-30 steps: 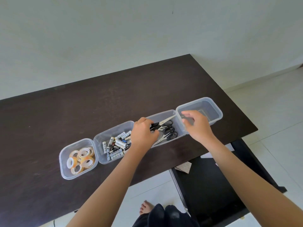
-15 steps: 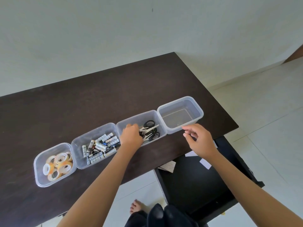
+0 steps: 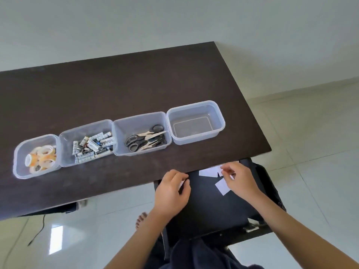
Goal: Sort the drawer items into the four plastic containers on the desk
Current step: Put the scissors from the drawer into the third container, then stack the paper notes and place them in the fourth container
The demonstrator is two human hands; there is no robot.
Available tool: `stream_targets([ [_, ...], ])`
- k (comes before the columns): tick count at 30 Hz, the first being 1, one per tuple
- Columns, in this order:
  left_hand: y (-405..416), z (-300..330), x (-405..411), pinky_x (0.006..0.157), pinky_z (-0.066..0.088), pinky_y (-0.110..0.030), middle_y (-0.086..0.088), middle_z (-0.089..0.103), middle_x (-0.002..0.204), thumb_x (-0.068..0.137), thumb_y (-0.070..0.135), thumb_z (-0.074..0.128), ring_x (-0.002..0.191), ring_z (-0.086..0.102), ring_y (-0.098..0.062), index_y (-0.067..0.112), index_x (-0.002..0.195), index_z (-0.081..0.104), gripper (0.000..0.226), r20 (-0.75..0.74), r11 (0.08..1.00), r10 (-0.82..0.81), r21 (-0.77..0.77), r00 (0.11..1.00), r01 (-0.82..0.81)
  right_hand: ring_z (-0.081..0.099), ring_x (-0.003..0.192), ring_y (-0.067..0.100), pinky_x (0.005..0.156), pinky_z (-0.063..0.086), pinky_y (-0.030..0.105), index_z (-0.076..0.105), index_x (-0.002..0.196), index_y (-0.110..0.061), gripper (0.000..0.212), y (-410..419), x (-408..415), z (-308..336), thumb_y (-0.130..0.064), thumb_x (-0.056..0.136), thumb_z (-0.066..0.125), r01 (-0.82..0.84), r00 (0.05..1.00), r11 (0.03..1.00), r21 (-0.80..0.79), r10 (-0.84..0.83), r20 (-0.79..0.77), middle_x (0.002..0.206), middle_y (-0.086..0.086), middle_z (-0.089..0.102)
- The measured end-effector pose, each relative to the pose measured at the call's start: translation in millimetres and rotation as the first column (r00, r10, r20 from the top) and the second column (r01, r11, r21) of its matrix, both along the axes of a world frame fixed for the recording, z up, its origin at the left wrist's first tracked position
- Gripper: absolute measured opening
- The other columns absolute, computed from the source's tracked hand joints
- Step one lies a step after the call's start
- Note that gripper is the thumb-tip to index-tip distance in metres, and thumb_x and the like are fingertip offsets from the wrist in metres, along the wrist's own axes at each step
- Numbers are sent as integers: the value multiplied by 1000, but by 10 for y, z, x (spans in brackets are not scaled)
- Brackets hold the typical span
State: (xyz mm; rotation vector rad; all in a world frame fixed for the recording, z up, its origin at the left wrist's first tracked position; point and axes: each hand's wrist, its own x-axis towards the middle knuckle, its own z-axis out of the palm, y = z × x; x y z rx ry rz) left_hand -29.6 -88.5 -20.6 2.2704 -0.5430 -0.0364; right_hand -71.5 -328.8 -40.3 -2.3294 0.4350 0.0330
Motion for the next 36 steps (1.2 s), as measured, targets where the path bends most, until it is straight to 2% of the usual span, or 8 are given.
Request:
stream_targets([
  [5,-160,-611,-274,88,51,-35,-5,41,136,88,37,53,126,39,-24,16,134,45,51,-368,896,45,425,929,125,55,107,18,80,51,32,62,113,-18,26,-302,-245,-474,-17,87,60,-217,938,971,-100,180,-295,110,-3,57],
  [10,-249,-856,-65,100,44,-43,-16,8,154,87,42,56,141,10,-38,18,147,17,76,-398,777,259,627,880,55,26,136,30,103,40,42,27,145,-31,70,-388,-74,-655,-29,84,62,-437,837,858,-269,279,-470,151,4,22],
  [15,-370,-1005,100,94,47,-46,-17,9,153,85,41,59,137,20,-42,24,148,11,81,-497,749,323,654,805,104,7,140,44,110,26,55,15,146,-38,81,-394,172,-794,-38,80,62,-526,757,786,-326,257,-601,150,7,13],
  [18,-413,-1041,-4,82,51,-42,-13,7,153,83,40,61,127,33,-41,30,147,14,80,-480,748,325,658,815,90,6,140,45,107,31,51,15,144,-40,81,-371,175,-846,-38,78,62,-513,752,798,-317,239,-615,151,6,9],
  [25,-510,-1134,-498,86,53,-40,-4,16,144,77,43,68,128,25,-29,36,141,27,76,-496,797,182,580,849,168,-7,143,40,109,28,56,-1,146,-45,93,-254,-124,-880,-48,79,64,-554,707,799,-235,302,-640,157,-1,-19],
  [31,-566,-1147,-693,85,55,-34,-1,17,142,75,41,72,128,27,-25,37,141,24,82,-504,784,149,584,851,209,24,124,32,98,39,45,19,140,-44,75,-101,-416,-818,-44,80,64,-599,717,771,-217,394,-575,147,-2,10],
  [33,-577,-1143,-677,84,55,-35,-1,20,141,73,41,73,127,28,-25,34,143,23,87,-496,786,168,589,852,188,30,122,29,95,41,42,26,138,-43,72,-157,-432,-804,-37,79,66,-549,767,815,-185,403,-500,142,-3,19],
  [36,-596,-1127,-640,84,55,-36,-1,24,138,72,40,75,125,30,-24,31,144,23,89,-489,786,191,596,851,166,30,130,29,100,37,42,22,144,-39,87,-272,-394,-825,-38,73,73,-432,831,869,-240,281,-480,149,-1,16],
])
